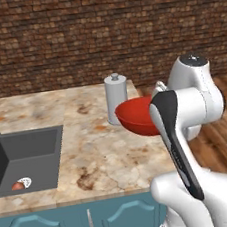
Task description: Clear the mugs and bowl far away from the sink.
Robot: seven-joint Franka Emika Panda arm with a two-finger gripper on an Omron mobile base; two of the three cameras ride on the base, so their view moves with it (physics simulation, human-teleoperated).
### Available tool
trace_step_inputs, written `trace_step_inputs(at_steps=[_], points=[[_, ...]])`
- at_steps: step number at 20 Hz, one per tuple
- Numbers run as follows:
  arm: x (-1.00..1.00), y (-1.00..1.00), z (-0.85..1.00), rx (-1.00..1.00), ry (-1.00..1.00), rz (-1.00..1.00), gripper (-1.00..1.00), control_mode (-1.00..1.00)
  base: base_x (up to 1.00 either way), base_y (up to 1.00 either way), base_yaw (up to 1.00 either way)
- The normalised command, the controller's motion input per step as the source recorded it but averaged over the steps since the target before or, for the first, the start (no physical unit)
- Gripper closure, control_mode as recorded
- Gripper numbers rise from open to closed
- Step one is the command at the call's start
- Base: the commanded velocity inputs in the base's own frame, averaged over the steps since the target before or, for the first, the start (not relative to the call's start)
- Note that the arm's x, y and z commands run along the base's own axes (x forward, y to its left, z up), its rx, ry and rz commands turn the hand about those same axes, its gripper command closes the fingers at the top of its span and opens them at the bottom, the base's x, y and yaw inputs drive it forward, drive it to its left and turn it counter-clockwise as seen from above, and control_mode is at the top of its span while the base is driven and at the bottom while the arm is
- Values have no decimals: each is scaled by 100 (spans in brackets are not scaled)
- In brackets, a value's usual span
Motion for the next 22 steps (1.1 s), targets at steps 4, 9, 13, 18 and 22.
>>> trace_step_inputs(at_steps=[4, 9, 13, 18, 22], points=[[-21, 8, 31, 0, -10, -10, 100, -100, 0, 0, 0], [-27, 0, 22, 1, -5, -1, 100, -100, 0, 0, 0], [-72, 0, 50, 8, -4, 0, 100, 100, -25, 0, 0], [0, 0, 0, 0, 0, 0, 100, 100, -100, 0, 1], [0, 0, 0, 0, 0, 0, 100, 100, -94, 44, 18]])
